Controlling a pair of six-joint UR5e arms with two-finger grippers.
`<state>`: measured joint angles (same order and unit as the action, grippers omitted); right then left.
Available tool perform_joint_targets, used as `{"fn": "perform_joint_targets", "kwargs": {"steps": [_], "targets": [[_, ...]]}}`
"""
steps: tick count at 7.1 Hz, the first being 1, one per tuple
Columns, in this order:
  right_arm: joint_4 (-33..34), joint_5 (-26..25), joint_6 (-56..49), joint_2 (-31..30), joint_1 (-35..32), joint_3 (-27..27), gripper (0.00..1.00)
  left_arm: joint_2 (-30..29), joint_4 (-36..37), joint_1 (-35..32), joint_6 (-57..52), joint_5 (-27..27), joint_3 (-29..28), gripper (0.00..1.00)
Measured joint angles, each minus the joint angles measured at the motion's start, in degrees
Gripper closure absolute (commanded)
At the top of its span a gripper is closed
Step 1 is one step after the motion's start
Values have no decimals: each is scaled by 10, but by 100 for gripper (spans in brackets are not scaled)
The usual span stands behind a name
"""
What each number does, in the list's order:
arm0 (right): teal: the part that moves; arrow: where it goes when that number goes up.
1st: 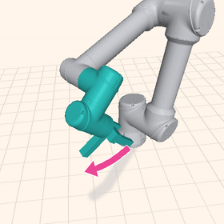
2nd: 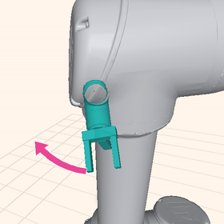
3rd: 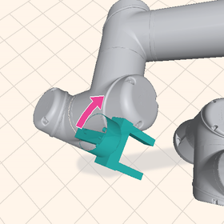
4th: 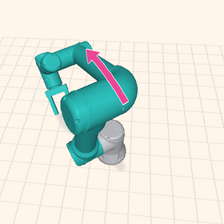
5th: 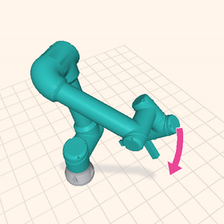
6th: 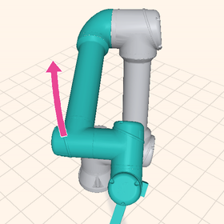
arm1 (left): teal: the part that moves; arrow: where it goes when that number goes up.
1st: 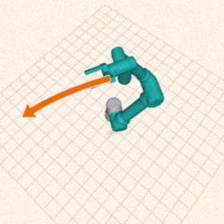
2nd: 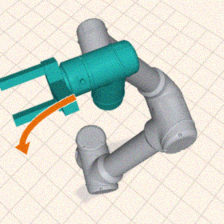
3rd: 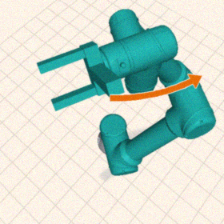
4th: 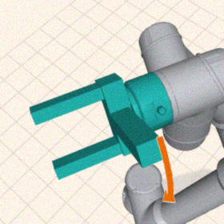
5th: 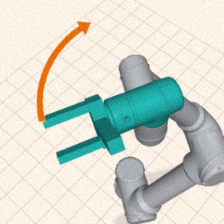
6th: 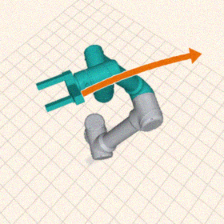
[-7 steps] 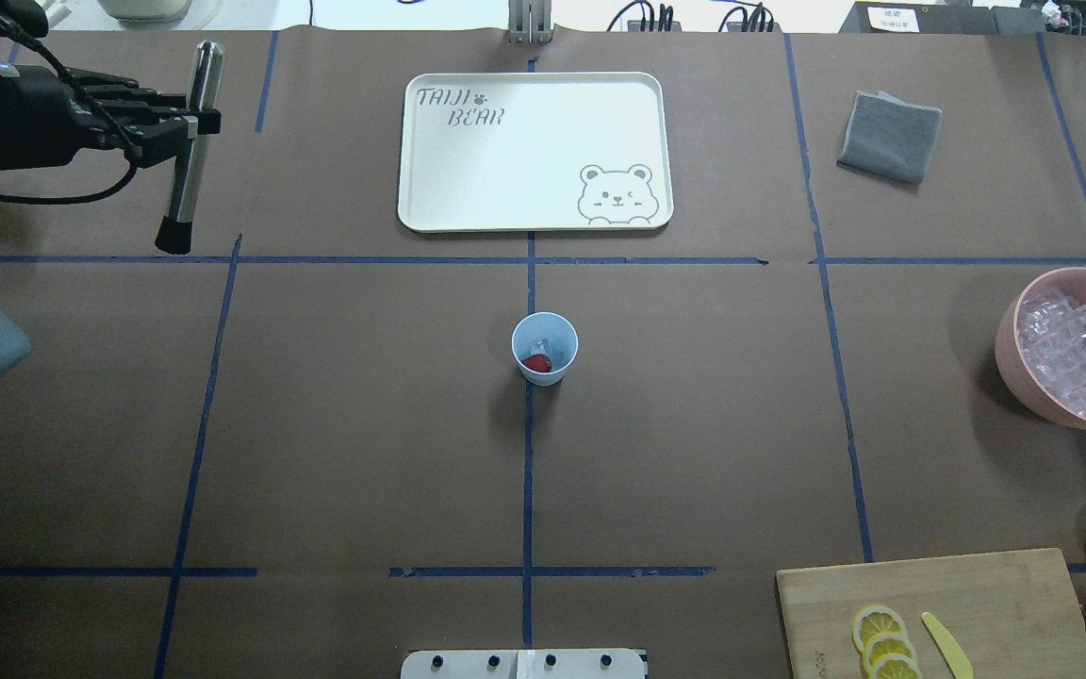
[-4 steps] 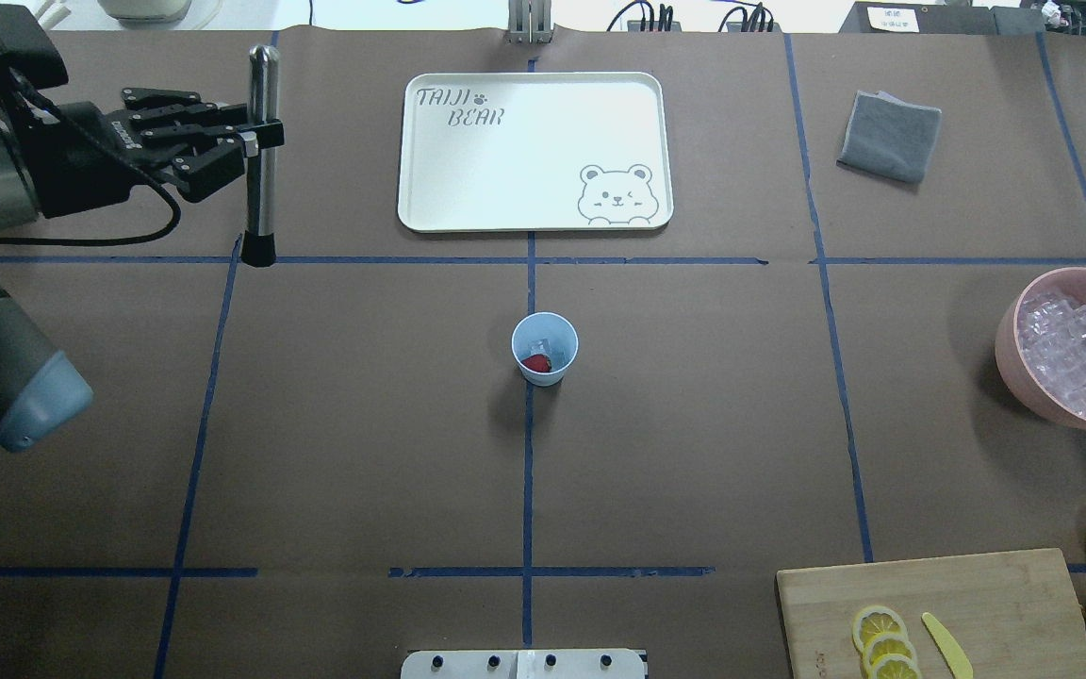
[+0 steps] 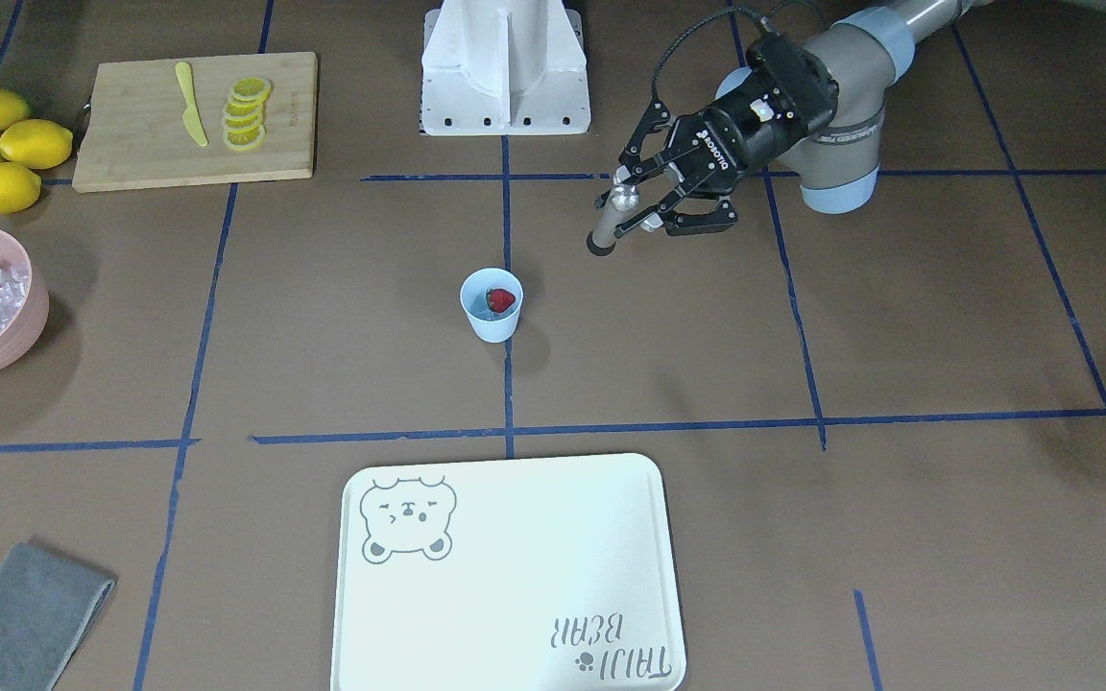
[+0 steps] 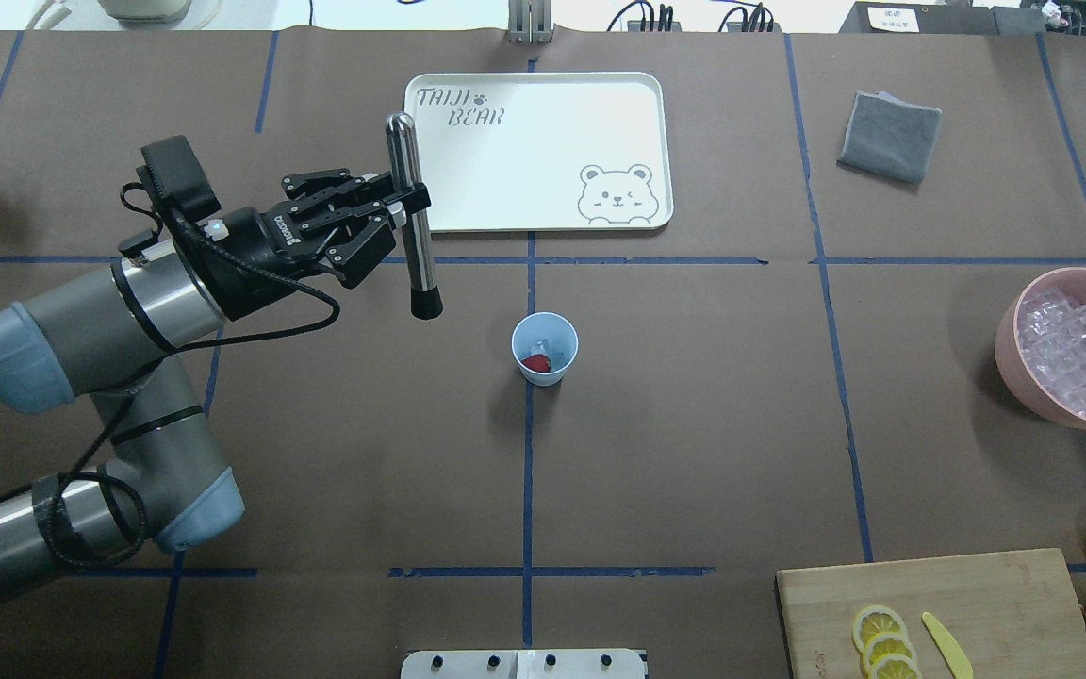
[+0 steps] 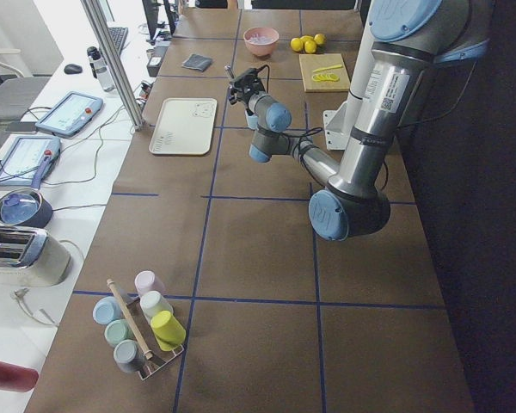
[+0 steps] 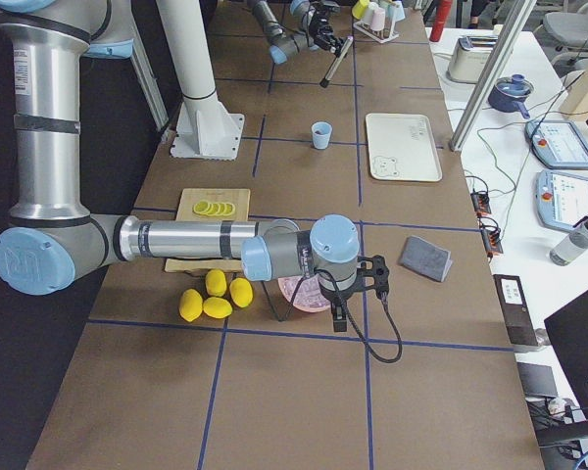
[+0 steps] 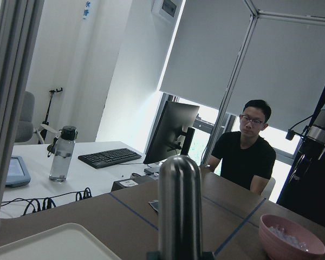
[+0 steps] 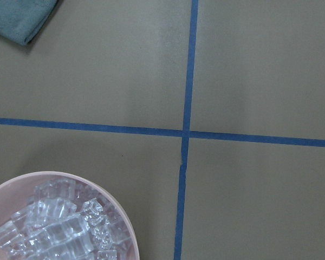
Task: Mash ice and strawberries in cup
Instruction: 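Carry the upright pestle with the left gripper over the blue cup, then push the pestle down into the cup with the left gripper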
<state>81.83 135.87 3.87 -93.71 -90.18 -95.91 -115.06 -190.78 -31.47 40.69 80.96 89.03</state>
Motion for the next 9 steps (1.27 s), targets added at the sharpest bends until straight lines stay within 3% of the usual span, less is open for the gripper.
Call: {"fn": "perform_joint_targets", "kwargs": {"steps": [3, 9], "targets": [[0, 0, 0, 0, 0, 2, 1, -47, -57, 58, -39, -78, -65, 100], [0, -2, 0, 1, 0, 4, 1, -93, -41, 79, -130, -120, -108, 100]]}}
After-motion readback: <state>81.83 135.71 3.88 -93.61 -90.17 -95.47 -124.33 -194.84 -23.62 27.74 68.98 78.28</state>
